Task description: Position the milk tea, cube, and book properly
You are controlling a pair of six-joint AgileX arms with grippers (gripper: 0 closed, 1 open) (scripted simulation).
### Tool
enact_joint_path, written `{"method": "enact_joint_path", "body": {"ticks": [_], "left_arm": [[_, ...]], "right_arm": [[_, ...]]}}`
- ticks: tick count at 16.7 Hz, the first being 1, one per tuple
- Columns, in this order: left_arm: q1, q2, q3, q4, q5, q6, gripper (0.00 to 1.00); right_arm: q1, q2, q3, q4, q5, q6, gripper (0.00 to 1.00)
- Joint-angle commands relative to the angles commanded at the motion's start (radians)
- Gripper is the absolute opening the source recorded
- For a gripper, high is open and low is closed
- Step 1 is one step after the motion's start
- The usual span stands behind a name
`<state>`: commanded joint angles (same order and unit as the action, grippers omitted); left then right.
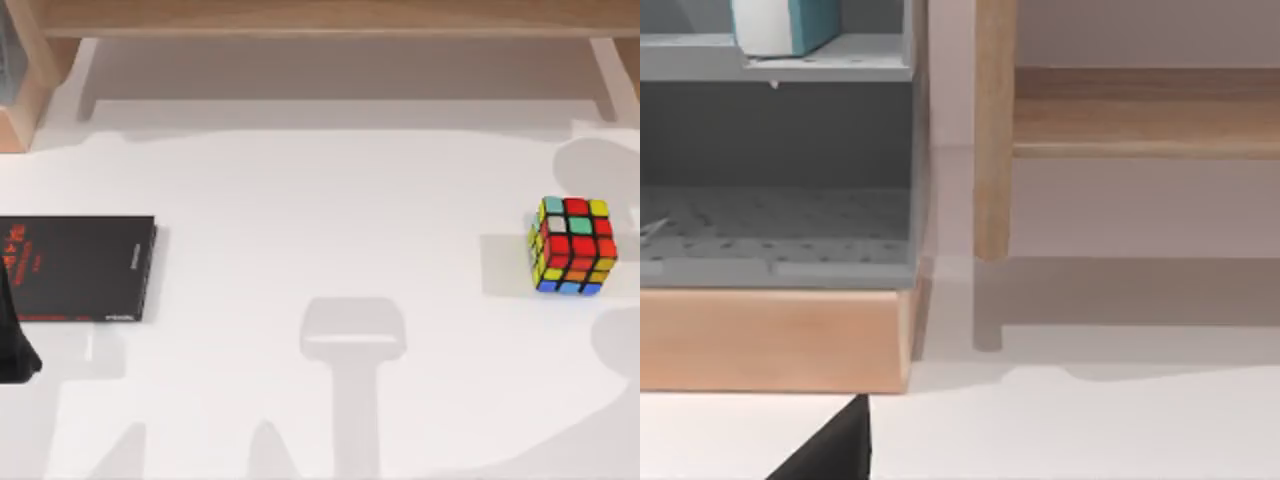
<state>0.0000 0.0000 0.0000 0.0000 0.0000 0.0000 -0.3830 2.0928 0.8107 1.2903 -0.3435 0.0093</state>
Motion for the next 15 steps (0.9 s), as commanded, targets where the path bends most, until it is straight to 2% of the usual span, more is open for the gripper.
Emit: {"method": "enact_joint_path", "body": {"ticks": [14,15], "left_arm": [[0.000,0.000,0.000,0.000,0.000,0.000,1.00],[0.000,0.000,0.000,0.000,0.000,0.000,1.00]], "right_arm": [[-0.003,0.120,0.006,0.116,-0.001,-0.002,0.00],[-0.003,0.120,0.006,0.116,-0.001,-0.002,0.08]]}}
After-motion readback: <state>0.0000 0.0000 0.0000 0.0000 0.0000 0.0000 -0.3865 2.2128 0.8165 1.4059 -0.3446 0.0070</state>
